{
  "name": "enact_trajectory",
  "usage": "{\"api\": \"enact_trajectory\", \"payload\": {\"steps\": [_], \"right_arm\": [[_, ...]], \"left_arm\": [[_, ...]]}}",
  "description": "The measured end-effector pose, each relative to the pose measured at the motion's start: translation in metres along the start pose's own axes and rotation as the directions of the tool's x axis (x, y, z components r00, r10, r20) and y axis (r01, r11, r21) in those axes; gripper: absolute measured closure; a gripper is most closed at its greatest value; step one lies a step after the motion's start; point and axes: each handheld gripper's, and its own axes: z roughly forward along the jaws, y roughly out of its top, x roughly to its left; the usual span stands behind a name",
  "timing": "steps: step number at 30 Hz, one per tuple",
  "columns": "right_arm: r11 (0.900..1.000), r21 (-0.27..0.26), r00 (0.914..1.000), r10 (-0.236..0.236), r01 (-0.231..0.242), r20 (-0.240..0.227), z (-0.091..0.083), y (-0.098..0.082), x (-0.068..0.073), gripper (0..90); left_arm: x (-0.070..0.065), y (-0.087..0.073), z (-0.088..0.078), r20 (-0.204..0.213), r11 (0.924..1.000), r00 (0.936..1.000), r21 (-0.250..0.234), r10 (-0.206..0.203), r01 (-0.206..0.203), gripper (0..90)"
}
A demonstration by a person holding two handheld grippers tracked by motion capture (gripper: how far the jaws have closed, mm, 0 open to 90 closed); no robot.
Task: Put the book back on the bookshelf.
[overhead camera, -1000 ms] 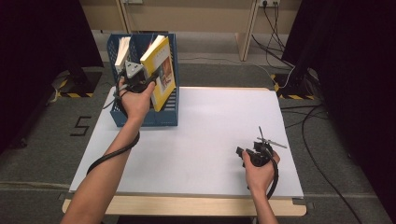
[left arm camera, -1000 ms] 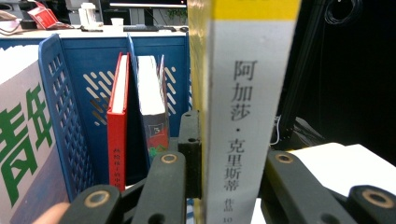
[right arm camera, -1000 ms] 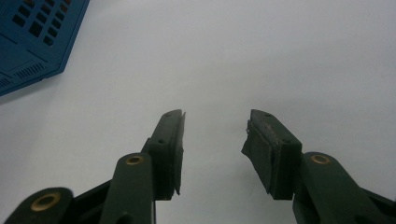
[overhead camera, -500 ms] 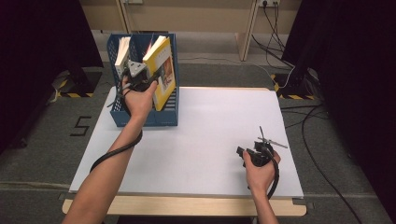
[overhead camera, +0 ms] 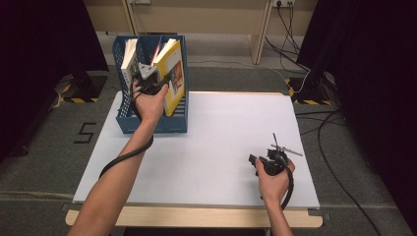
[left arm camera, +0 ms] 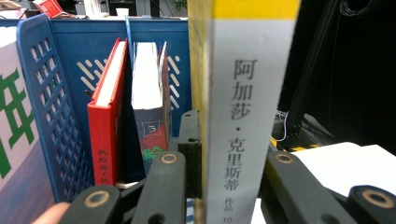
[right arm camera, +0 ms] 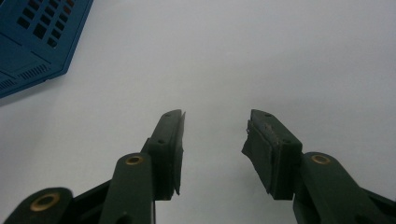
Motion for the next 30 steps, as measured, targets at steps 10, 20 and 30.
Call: {"api": "enact_trajectory", "payload": {"steps": [10,20,30], "right_arm": [[1.000,0.001,0.9999,0.012,-0.012,-0.007,0.000,0.000,0.001,55.7],[1.000,0.002,0.9999,0.011,-0.011,-0.011,0.001,-0.001,0.002,55.7],[1.000,0.001,0.9999,-0.002,0.002,-0.013,0.001,-0.001,0.002,55.7]], "left_arm": [[-0.001,-0.006,0.010,-0.012,0.9999,0.9999,0.004,-0.009,0.009,75.5],[-0.005,-0.008,0.022,-0.018,0.9999,0.9998,0.010,0.007,-0.007,75.5],[-0.004,-0.010,0.031,-0.022,0.9997,0.9997,0.022,0.010,-0.010,75.5]]}}
